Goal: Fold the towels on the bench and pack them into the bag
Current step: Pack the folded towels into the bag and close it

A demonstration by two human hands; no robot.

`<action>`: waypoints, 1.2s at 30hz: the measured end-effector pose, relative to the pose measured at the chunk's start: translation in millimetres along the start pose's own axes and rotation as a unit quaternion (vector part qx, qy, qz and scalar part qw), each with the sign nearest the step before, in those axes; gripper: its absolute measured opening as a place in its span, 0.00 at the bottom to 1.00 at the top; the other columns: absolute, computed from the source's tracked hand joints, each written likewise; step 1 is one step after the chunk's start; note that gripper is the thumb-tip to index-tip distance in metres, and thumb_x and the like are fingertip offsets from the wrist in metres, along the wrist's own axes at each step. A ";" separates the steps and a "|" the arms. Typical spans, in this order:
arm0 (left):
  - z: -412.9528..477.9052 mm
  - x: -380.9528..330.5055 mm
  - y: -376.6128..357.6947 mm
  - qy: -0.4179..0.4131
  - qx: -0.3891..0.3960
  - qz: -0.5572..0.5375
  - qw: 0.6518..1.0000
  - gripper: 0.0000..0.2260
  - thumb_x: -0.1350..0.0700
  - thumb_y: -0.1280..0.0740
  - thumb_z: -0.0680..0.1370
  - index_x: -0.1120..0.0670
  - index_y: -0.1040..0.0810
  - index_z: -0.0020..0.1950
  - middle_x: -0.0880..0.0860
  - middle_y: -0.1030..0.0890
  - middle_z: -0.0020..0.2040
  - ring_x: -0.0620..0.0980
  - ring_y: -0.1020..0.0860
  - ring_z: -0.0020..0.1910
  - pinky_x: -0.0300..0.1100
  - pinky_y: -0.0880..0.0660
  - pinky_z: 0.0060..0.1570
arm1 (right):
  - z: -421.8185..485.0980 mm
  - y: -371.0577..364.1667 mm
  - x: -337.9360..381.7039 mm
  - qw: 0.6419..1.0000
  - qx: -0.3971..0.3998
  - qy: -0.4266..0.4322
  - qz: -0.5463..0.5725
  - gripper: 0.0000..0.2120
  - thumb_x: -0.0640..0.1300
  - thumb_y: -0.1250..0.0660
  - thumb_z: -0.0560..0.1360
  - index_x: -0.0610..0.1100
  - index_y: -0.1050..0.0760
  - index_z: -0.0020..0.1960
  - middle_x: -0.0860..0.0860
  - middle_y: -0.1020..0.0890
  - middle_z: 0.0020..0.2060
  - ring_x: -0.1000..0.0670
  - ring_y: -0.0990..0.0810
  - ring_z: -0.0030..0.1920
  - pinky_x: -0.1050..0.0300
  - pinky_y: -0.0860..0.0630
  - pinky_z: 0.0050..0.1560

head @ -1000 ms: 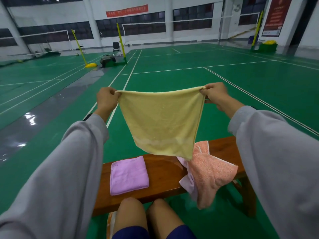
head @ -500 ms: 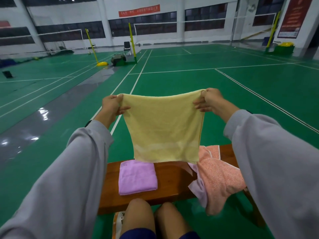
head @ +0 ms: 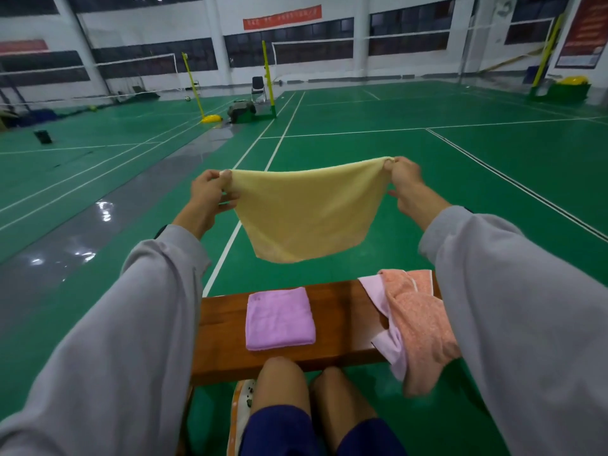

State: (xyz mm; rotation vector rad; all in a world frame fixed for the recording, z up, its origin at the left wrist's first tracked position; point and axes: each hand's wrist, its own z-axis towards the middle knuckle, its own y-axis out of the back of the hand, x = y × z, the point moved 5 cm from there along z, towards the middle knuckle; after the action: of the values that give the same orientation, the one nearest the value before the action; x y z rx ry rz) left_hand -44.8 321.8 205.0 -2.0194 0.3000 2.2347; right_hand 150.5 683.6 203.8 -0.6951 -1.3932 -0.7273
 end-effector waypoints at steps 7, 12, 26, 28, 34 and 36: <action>-66.1 66.6 3.0 -0.046 -0.007 0.061 0.997 0.07 0.57 0.29 0.79 0.52 0.21 0.41 0.51 0.21 0.40 0.48 0.25 0.41 0.40 0.25 0.43 | -51.6 37.9 -88.5 0.995 -0.051 -0.070 0.043 0.05 0.44 0.35 0.62 0.45 0.23 0.37 0.49 0.20 0.37 0.49 0.26 0.38 0.54 0.31 0.37; -112.9 154.0 -13.1 0.097 0.141 0.109 0.979 0.06 0.57 0.29 0.80 0.55 0.22 0.43 0.56 0.24 0.37 0.52 0.26 0.34 0.43 0.27 0.33 | -73.1 58.1 -186.5 0.974 0.044 -0.212 -0.070 0.10 0.36 0.33 0.74 0.37 0.21 0.55 0.42 0.19 0.43 0.44 0.21 0.36 0.55 0.23 0.34; -84.5 205.8 -21.3 -0.009 0.057 0.359 0.931 0.06 0.51 0.40 0.85 0.52 0.30 0.53 0.56 0.21 0.43 0.55 0.23 0.39 0.50 0.24 0.41 | -52.3 50.4 -264.8 0.929 0.079 -0.148 -0.331 0.07 0.41 0.37 0.78 0.39 0.22 0.48 0.41 0.20 0.44 0.40 0.21 0.42 0.51 0.21 0.37; -71.0 205.4 -28.5 -0.032 0.042 0.356 0.933 0.06 0.50 0.40 0.85 0.52 0.30 0.53 0.56 0.21 0.40 0.55 0.23 0.37 0.48 0.27 0.38 | -39.2 44.5 -263.0 0.926 0.060 -0.107 -0.357 0.10 0.44 0.38 0.81 0.41 0.19 0.54 0.41 0.18 0.50 0.39 0.20 0.51 0.50 0.22 0.49; -31.7 220.0 -49.6 -0.044 -0.006 0.371 0.928 0.06 0.49 0.42 0.86 0.51 0.32 0.55 0.54 0.21 0.40 0.54 0.23 0.37 0.47 0.30 0.37 | -8.8 24.6 -281.8 0.928 0.051 -0.097 -0.357 0.13 0.44 0.39 0.81 0.42 0.19 0.59 0.41 0.17 0.54 0.40 0.20 0.51 0.51 0.23 0.50; -20.3 229.1 -57.3 -0.038 -0.013 0.374 0.927 0.06 0.50 0.42 0.86 0.51 0.32 0.56 0.54 0.22 0.40 0.55 0.24 0.38 0.47 0.31 0.38 | -1.8 19.4 -286.1 0.922 0.043 -0.095 -0.372 0.11 0.44 0.39 0.81 0.42 0.19 0.54 0.41 0.17 0.50 0.40 0.21 0.49 0.54 0.28 0.46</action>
State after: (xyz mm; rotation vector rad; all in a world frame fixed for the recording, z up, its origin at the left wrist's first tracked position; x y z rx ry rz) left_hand -37.0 362.3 -28.4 -2.0434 1.2142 2.7040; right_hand 155.5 706.1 -82.1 -0.1411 -1.8795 -1.2009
